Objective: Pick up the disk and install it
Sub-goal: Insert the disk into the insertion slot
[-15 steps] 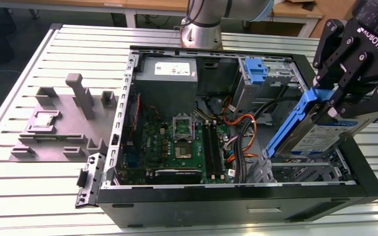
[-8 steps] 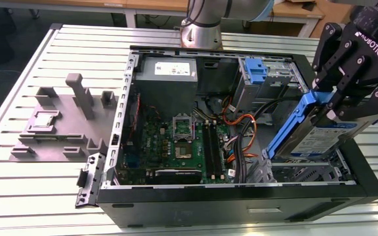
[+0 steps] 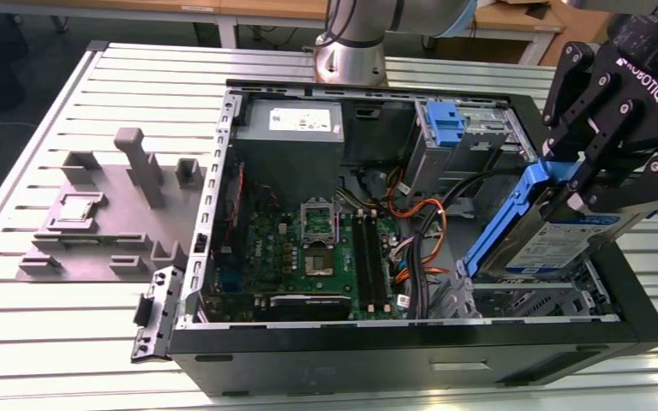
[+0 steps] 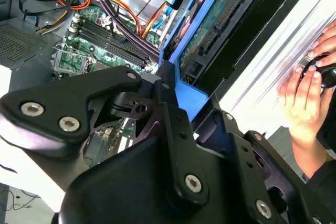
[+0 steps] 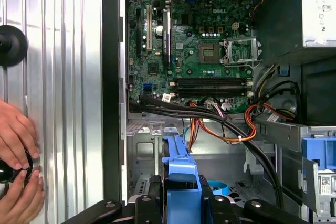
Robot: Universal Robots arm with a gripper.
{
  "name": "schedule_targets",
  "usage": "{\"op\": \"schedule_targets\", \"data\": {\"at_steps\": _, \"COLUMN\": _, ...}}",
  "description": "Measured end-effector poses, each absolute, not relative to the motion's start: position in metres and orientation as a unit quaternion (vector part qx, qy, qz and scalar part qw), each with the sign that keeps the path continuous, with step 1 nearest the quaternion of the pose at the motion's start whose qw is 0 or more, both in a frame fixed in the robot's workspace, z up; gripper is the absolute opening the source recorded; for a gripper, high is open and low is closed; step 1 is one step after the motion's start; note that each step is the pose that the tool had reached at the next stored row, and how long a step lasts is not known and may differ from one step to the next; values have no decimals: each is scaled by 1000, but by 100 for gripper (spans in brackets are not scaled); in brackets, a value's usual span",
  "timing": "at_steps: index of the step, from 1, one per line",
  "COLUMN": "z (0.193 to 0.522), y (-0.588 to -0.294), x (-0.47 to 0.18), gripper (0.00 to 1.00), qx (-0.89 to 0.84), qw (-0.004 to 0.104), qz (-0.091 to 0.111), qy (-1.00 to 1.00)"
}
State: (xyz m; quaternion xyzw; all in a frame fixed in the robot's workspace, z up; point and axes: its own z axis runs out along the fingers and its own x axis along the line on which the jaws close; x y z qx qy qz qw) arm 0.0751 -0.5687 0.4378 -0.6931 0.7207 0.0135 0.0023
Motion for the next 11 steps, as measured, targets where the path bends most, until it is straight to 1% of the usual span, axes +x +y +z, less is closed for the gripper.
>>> {"op": "schedule_targets", "data": {"at_steps": 11, "z": 433, "y": -569, "x": 75, "gripper": 36, "qx": -693, "qw": 2, "qz": 13, "qy": 721}}
